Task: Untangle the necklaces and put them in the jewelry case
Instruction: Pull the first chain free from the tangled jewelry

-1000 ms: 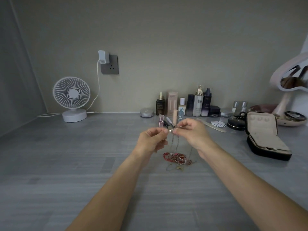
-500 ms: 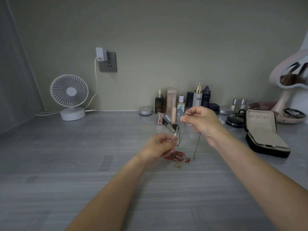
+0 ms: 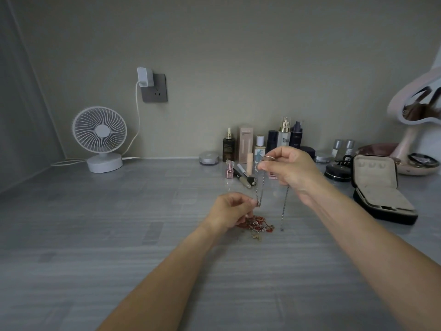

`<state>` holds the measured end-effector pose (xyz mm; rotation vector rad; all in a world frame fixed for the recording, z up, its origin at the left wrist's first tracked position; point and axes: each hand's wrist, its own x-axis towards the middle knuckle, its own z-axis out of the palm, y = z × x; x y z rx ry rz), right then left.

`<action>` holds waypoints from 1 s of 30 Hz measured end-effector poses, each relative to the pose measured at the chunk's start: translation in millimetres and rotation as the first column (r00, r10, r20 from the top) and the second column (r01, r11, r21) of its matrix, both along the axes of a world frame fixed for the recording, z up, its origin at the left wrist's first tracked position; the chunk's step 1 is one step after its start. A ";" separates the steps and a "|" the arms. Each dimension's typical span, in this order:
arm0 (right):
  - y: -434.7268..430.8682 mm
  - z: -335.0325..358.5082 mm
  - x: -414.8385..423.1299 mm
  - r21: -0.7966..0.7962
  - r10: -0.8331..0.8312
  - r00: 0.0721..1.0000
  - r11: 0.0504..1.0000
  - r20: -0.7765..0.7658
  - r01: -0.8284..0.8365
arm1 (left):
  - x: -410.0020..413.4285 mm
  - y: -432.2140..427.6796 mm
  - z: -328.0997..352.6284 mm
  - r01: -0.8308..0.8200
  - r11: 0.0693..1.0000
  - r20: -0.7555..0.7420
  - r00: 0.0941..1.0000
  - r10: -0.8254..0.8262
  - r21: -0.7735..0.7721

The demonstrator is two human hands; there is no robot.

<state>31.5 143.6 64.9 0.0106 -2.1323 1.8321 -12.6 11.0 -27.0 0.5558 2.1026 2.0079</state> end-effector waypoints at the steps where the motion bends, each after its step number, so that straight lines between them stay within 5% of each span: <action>1: 1.5 0.1 -0.6 0.001 -0.010 1.000 1.000 0.000 0.010 | 0.1 -1.0 1.1 -0.019 1.000 -0.016 1.000 0.019 0.008; 20: 20.1 -24.1 -7.7 0.134 -0.138 0.987 0.983 0.081 0.126 | -10.4 -10.1 9.6 -0.252 0.878 0.193 0.963 0.187 0.408; 22: 21.1 -24.4 -7.9 0.129 -0.139 0.987 0.983 0.079 0.128 | -11.5 -10.9 9.7 -0.271 0.896 0.183 0.959 0.218 0.351; 26: 19.0 -20.5 -8.6 0.167 -0.098 0.992 0.982 0.079 0.083 | -9.1 -6.0 3.5 -0.221 0.975 -0.020 0.975 0.221 -0.002; 30: 16.7 -11.5 -11.9 0.196 -0.068 0.996 0.979 0.056 0.056 | -10.2 -1.6 -2.7 -0.225 0.971 -0.108 0.970 0.216 -0.079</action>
